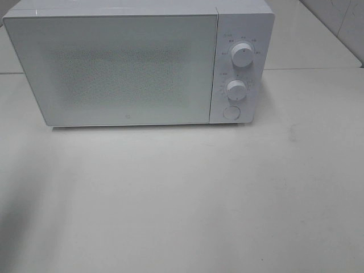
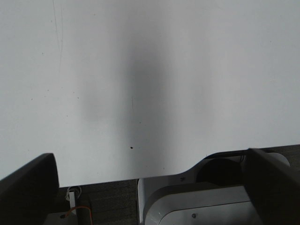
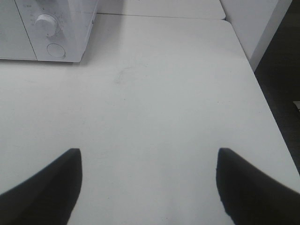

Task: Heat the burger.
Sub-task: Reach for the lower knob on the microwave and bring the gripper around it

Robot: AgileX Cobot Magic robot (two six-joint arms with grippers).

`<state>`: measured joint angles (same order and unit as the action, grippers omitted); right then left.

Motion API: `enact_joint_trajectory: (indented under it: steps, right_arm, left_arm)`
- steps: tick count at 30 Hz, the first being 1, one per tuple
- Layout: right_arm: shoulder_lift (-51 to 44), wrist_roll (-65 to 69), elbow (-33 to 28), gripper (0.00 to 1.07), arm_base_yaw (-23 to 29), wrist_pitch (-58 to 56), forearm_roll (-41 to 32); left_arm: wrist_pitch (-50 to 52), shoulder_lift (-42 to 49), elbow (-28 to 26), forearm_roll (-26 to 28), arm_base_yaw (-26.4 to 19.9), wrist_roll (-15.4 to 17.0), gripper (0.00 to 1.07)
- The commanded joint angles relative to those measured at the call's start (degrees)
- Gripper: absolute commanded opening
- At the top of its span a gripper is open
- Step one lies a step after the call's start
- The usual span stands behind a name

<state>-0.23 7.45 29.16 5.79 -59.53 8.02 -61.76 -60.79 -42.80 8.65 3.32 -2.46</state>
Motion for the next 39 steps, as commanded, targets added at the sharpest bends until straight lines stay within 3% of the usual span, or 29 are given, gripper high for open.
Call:
enact_joint_trajectory:
  steps: [1, 18, 27, 39]
  right_arm:
    - [-1.4, 0.4, 0.0, 0.75, -0.3, -0.2, 0.2]
    - [-1.4, 0.4, 0.0, 0.75, -0.3, -0.2, 0.2]
    - [-1.4, 0.4, 0.0, 0.75, -0.3, -0.2, 0.2]
    - [-1.4, 0.4, 0.0, 0.75, -0.3, -0.2, 0.2]
  left_arm:
    - [0.5, 2.6, 2.6, 0.6, -0.1, -0.2, 1.01]
    - [2.3, 31.5, 14.1, -0.2, -0.1, -0.7, 1.01]
    - [2.3, 44.3, 14.2, -0.5, -0.1, -0.6, 1.01]
    - [2.2, 50.8, 14.2, -0.9, -0.1, -0.7, 1.01]
